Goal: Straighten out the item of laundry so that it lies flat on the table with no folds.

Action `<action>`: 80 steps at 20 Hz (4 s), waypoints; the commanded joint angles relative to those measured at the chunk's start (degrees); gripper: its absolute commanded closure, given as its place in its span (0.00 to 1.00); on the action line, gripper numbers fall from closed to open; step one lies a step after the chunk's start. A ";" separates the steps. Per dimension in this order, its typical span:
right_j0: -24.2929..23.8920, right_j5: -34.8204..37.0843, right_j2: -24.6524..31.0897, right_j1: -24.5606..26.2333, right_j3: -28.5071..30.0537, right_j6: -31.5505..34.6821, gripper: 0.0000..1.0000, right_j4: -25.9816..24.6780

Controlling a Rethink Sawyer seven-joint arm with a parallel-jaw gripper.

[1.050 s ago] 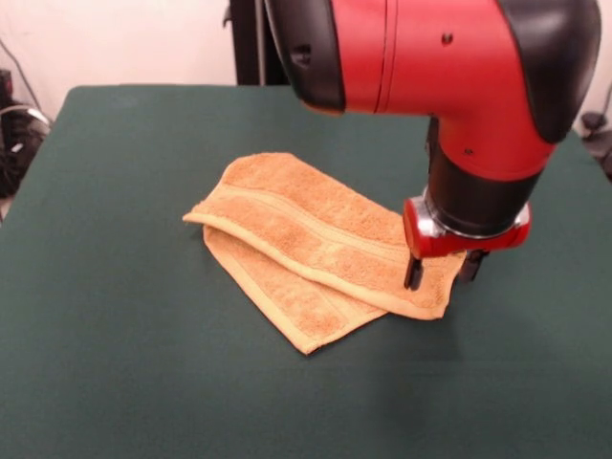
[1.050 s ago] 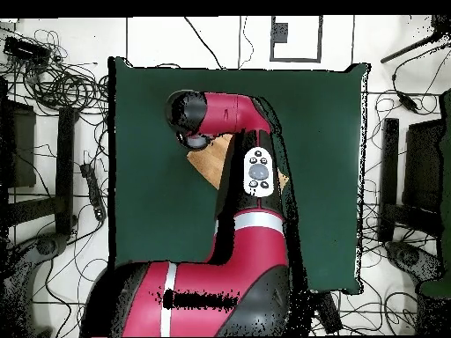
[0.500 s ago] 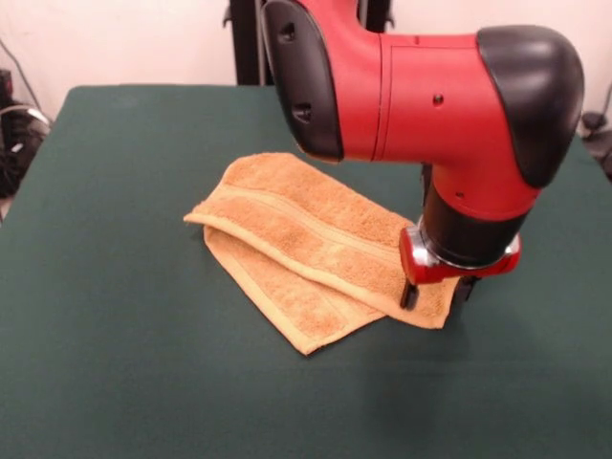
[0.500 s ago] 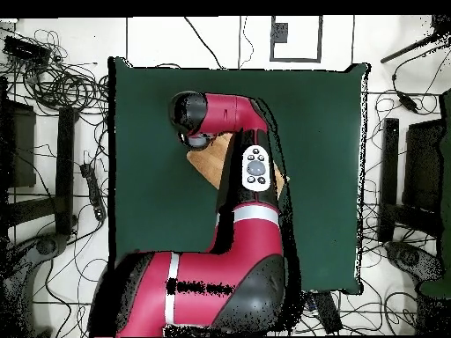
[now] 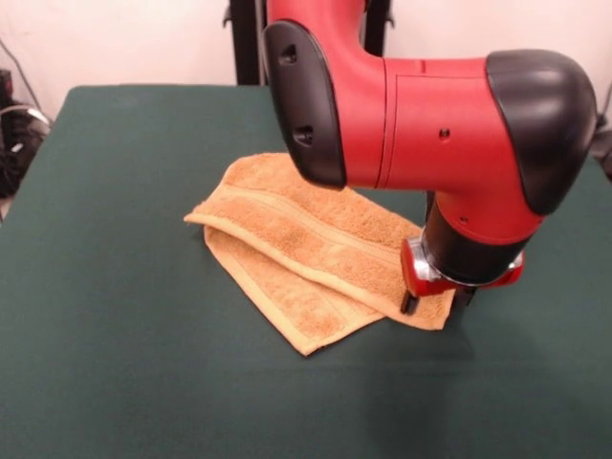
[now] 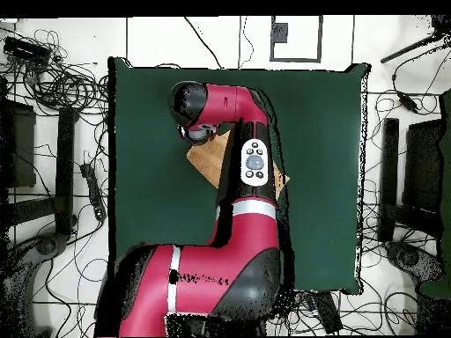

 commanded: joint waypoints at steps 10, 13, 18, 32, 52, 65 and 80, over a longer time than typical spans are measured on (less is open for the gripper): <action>1.68 -0.52 1.93 5.54 -2.59 15.23 1.00 0.77; 1.54 -2.25 2.05 5.12 -1.59 16.41 1.00 1.25; 1.67 -3.40 1.81 5.08 -1.51 16.53 1.00 1.27; 1.19 2.77 1.40 4.45 -3.85 12.34 1.00 0.72; -8.43 25.26 3.65 -12.56 3.22 -9.54 1.00 -0.61; -8.82 26.81 4.96 -17.07 6.21 -5.01 1.00 -0.09; -11.11 37.58 6.06 -19.21 3.00 -8.10 1.00 -0.88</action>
